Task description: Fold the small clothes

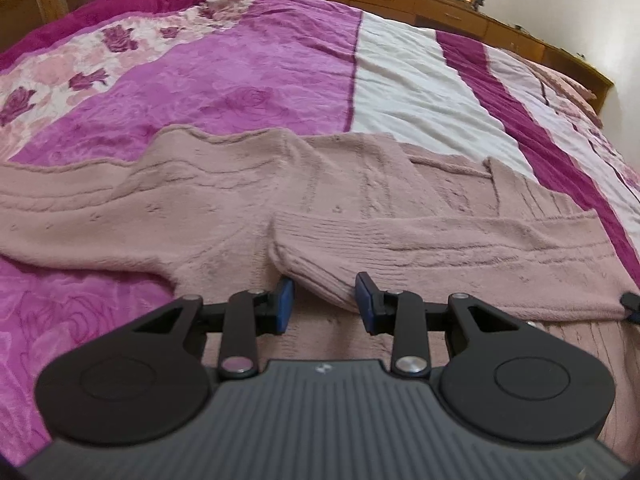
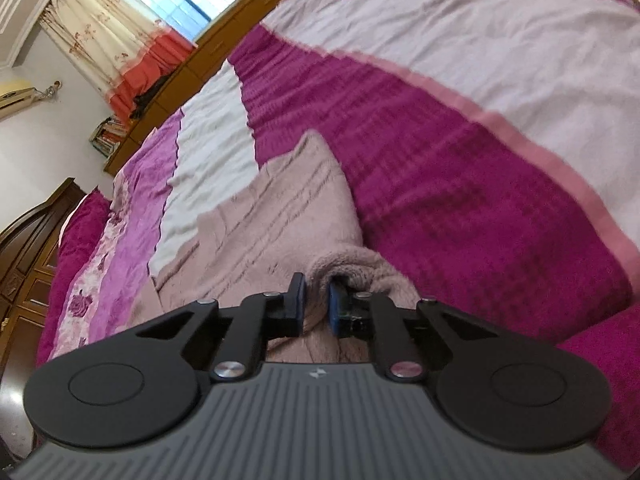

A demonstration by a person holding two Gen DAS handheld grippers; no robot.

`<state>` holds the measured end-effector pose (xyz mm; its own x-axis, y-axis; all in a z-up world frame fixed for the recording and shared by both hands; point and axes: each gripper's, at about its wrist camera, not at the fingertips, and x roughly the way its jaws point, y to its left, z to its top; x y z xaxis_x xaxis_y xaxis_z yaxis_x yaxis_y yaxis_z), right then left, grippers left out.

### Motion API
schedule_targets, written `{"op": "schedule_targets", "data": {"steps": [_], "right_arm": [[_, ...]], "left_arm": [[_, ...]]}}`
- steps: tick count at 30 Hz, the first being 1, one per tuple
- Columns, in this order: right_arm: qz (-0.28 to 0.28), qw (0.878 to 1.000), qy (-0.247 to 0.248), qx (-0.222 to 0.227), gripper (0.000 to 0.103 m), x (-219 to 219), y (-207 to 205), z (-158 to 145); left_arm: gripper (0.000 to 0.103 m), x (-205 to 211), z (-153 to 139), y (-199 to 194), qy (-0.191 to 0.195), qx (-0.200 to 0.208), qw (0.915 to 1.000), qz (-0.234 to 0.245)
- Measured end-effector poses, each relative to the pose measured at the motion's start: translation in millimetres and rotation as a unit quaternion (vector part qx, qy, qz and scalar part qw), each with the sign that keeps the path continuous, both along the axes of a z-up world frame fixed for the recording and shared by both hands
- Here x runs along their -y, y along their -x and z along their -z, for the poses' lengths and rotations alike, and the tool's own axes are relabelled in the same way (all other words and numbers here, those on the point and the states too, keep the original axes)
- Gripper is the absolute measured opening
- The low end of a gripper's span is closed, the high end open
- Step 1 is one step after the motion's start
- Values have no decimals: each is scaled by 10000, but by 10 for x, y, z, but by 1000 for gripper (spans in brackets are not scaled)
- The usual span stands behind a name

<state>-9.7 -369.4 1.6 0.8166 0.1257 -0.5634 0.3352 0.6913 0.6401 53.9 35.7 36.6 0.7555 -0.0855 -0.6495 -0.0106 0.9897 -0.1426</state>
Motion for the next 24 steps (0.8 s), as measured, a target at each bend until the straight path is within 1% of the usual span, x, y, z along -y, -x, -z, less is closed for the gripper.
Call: {"op": "schedule_targets", "data": {"steps": [3, 4, 8, 13, 14, 15, 16, 17, 19, 21, 24], "right_arm": [[-58, 9999, -92, -28, 15, 13, 30, -25], [-76, 9999, -107, -28, 22, 17, 39, -39], [-171, 9998, -86, -28, 30, -17, 106, -131], [-559, 9982, 205, 64, 37, -131, 183, -304], [-656, 9974, 288, 110, 38, -164, 195, -351], [-747, 9964, 369, 164, 41, -195, 216, -395], [-828, 9953, 451, 218, 44, -225, 224, -437], [-893, 9942, 535, 268, 45, -256, 229, -479], [-992, 9920, 693, 368, 49, -302, 219, -554], [-1006, 9908, 810, 412, 50, -319, 181, -602], [-900, 9917, 803, 443, 51, -280, 122, -622]], "left_arm": [[35, -78, -46, 9, -13, 45, 10000, -77], [35, -102, -62, 15, -15, 66, 9999, -97], [35, -184, -107, 18, 41, 91, 9999, -134], [36, -237, -157, -8, 66, 91, 9998, -138], [39, -244, -174, -14, 62, 101, 9998, -147], [45, -250, -187, -21, 68, 122, 9998, -161], [47, -256, -203, -25, 82, 156, 9997, -167], [49, -261, -218, -31, 92, 185, 9997, -164], [49, -263, -237, -55, 88, 208, 9997, -121], [49, -256, -239, -95, 83, 178, 9998, -87], [49, -256, -236, -127, 122, 150, 9997, -115]]}}
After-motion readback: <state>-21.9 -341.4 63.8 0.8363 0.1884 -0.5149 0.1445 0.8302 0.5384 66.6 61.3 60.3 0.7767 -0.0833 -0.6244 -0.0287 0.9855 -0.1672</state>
